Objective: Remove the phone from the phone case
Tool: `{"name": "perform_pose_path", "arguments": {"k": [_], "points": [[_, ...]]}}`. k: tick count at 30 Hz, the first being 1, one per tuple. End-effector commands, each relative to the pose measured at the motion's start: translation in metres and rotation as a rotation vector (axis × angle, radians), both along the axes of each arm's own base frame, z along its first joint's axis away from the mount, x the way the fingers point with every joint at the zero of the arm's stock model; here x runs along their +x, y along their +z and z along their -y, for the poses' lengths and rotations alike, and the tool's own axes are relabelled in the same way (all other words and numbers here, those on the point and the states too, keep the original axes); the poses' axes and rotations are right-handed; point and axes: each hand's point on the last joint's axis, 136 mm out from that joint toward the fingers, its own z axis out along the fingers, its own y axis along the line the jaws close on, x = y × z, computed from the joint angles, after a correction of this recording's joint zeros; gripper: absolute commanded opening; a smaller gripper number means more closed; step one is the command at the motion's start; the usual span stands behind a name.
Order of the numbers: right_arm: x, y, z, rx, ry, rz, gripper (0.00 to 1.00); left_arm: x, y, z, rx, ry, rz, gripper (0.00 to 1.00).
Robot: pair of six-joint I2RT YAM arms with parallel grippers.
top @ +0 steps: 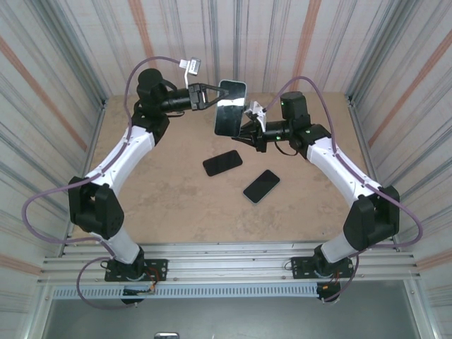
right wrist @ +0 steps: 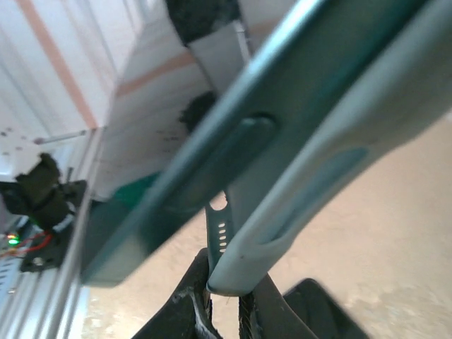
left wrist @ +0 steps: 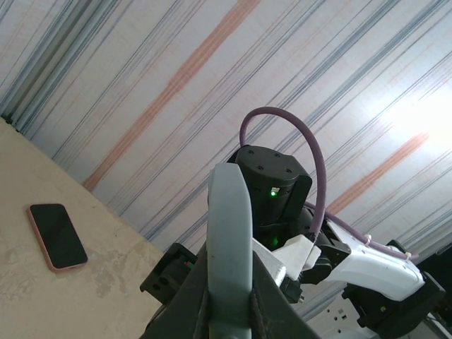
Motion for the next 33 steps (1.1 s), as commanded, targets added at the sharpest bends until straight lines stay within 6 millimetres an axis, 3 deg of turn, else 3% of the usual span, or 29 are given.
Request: {"name": "perform_pose_path", "arguments": {"k": [1, 9, 18, 21, 25, 33], "points": [[0.017, 0.03, 0.006, 0.052, -0.073, 0.132, 0.11, -0.03, 0.006, 0.011, 0.005, -0.1, -0.053, 0.0], [-0.007, 0.049, 0.007, 0.177, 0.028, 0.073, 0.24, -0.024, 0.005, 0.011, 0.024, -0.057, -0.004, 0.0], [-0.01, 0.051, 0.004, 0.223, 0.066, -0.019, 0.35, -0.013, 0.003, 0.009, 0.018, 0.004, -0.023, 0.0], [-0.006, 0.052, 0.002, 0.259, 0.047, -0.105, 0.38, 0.005, -0.002, 0.005, -0.01, 0.1, -0.086, 0.0], [0.01, 0.051, 0.003, 0.319, -0.05, -0.267, 0.5, 0.025, -0.012, -0.001, -0.056, 0.212, -0.182, 0.0], [0.038, 0.042, 0.015, 0.57, -0.25, -0.593, 0.55, 0.048, -0.025, -0.015, -0.146, 0.399, -0.283, 0.0]]}}
